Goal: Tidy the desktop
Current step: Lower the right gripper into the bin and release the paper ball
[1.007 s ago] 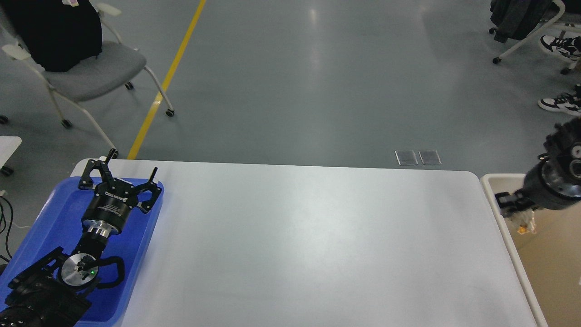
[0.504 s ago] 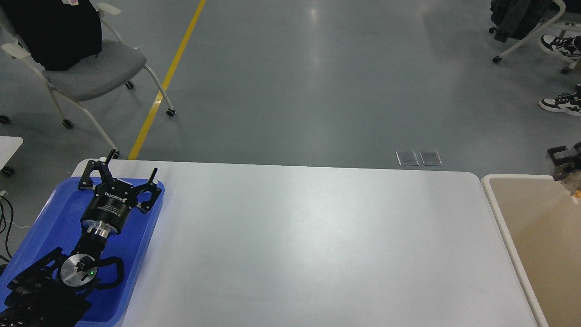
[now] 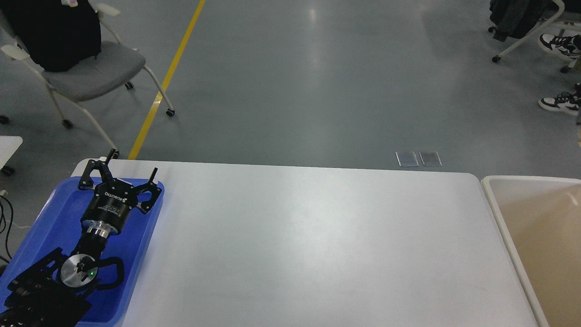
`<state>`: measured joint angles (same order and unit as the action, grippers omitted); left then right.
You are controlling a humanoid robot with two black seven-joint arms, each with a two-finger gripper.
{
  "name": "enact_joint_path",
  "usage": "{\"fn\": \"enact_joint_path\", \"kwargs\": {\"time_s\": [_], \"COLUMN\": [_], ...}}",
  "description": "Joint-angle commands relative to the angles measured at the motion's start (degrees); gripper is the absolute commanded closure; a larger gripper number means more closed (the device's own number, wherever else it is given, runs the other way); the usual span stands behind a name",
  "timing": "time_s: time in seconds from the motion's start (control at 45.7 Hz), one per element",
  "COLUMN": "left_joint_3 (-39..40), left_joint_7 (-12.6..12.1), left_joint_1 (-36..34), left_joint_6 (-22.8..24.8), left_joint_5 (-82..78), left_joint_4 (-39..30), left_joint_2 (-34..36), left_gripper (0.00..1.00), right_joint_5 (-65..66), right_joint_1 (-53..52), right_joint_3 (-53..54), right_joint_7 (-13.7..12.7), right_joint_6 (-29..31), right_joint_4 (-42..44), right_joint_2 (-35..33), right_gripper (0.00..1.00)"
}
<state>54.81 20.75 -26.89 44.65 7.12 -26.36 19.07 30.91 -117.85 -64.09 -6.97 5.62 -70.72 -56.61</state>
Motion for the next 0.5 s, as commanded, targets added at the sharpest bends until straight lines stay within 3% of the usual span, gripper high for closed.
{"fn": "enact_joint_path", "kwargs": {"time_s": [0.0,0.153,0.263,0.372,0.482], "left_joint_3": [-0.1,-0.1,-0.1,-0.1,-0.1], "left_joint_7": [0.1,0.1,0.1,0.1,0.1], "left_joint_1": [0.0,0.0,0.0,0.0,0.0], "left_joint_6": [-0.1,-0.1,-0.1,-0.1,-0.1], "left_joint_5": [0.0,0.0,0.0,0.0,0.0], "left_joint_4": [0.0,0.0,0.0,0.0,0.0], "left_joint_2": [0.0,-0.1,-0.1,-0.1,-0.1], "left_gripper": [0.01,0.01,0.01,0.01,0.01], "right_joint_5": [-11.8,-15.5,-15.4,-15.5,-15.6], "right_joint_1": [21.2,41.3,55.2,62.6,64.9], "right_joint_3": [13.7,33.4,48.4,58.8,65.3], "right_joint_7": [-0.4,-0.4,-0.3,-0.1,-0.2], "right_joint_6": [-22.7,-24.3,-23.3,-20.7,-19.8], "right_joint_4": [9.1,24.0,39.7,56.8,63.1], "right_joint_2": [-2.0,1.8,9.0,17.6,22.8], "right_gripper": [1.00,1.00,1.00,1.00,1.00]}}
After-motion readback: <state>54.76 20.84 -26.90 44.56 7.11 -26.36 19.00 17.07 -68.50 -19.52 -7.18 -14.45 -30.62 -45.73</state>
